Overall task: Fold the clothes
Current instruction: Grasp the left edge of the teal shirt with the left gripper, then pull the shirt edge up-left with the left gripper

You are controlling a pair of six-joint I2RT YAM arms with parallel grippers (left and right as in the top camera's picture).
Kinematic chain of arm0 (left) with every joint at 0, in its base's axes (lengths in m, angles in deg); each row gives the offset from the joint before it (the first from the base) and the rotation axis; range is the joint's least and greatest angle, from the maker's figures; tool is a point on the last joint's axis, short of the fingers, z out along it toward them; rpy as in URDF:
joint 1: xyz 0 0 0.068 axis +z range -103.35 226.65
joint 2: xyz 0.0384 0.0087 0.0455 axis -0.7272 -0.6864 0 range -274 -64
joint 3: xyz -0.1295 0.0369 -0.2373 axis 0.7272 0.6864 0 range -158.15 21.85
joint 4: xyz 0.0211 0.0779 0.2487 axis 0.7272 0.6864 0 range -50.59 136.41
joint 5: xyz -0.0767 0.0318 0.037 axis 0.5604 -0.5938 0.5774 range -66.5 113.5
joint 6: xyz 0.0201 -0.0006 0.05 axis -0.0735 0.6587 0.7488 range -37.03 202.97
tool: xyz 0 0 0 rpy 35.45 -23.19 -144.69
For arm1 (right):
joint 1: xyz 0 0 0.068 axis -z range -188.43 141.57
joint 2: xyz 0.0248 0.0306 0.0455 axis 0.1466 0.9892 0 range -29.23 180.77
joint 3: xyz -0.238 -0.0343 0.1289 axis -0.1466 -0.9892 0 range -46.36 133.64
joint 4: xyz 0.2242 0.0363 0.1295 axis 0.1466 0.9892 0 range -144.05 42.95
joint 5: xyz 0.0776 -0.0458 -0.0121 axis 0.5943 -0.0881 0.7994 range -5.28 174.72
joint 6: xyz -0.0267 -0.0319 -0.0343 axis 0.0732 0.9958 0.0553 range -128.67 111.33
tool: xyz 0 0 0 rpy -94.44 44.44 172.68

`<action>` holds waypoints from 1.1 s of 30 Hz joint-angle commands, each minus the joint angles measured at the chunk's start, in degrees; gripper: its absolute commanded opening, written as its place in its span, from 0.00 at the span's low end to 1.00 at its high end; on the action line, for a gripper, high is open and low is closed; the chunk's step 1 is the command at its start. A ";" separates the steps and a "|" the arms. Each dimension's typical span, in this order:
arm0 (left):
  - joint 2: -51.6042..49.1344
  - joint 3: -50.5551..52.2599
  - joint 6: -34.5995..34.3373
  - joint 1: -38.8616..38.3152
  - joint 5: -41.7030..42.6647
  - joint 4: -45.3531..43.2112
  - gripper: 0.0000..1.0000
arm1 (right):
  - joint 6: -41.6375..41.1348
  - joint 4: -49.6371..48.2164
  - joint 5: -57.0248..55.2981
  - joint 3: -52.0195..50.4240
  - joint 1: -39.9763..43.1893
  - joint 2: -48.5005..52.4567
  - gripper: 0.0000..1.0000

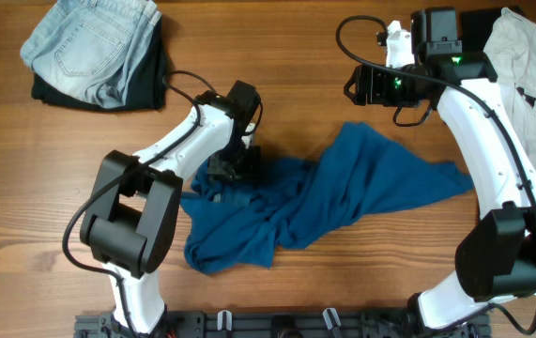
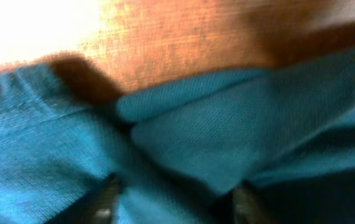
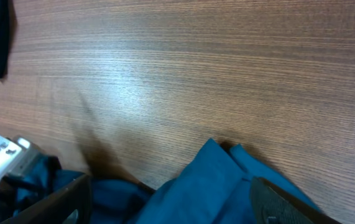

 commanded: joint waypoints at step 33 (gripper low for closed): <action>2.10 -47.91 0.72 12.41 -8.76 37.92 0.04 | 2.01 -5.55 -1.22 -9.44 -0.42 1.62 0.80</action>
